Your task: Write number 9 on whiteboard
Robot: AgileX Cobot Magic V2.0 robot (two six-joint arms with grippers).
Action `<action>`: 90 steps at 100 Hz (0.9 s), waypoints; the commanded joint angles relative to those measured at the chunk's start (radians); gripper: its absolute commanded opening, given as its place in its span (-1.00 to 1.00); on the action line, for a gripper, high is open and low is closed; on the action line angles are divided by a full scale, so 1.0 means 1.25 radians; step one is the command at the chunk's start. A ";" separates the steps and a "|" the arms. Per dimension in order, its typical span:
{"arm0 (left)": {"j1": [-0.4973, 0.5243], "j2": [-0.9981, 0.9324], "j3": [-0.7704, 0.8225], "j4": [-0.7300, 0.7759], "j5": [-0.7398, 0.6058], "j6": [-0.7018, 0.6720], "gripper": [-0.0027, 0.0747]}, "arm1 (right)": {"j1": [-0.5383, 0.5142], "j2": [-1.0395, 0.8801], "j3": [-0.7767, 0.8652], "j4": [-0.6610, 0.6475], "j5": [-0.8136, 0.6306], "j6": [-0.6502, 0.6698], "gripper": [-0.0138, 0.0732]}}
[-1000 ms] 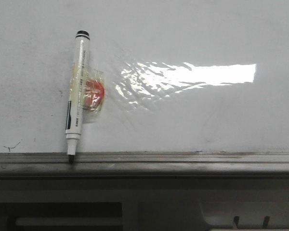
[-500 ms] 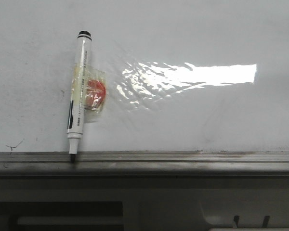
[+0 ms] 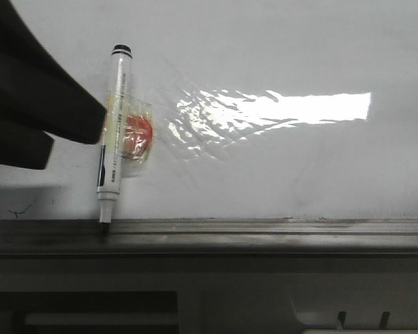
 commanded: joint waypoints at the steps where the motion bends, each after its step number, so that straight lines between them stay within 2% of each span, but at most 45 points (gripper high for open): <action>1: -0.029 0.039 -0.022 -0.057 -0.106 0.001 0.08 | -0.004 0.012 -0.027 0.003 -0.059 -0.008 0.31; 25: -0.035 0.135 -0.022 -0.059 -0.141 0.001 -0.23 | -0.004 0.012 -0.027 0.003 -0.059 -0.007 0.31; 30: -0.035 0.143 -0.022 -0.059 -0.142 0.001 -0.39 | -0.004 0.012 -0.027 0.003 -0.059 -0.007 0.31; 41: -0.035 0.149 -0.022 -0.059 -0.153 0.001 -0.99 | -0.004 0.012 -0.027 0.003 -0.055 -0.007 0.31; 59: -0.039 0.128 -0.023 -0.059 -0.167 0.016 -0.98 | -0.004 0.012 -0.027 0.003 -0.050 -0.012 0.31; 67: -0.067 0.095 -0.023 -0.059 -0.160 0.096 -0.98 | -0.004 0.012 -0.029 0.022 -0.028 -0.037 0.31; 81: -0.146 0.015 -0.010 -0.076 -0.145 0.271 -0.97 | -0.004 0.017 -0.050 0.217 0.079 -0.278 0.31; 90: -0.190 -0.018 0.024 -0.144 -0.139 0.403 -0.94 | -0.004 0.032 -0.063 0.348 0.142 -0.429 0.31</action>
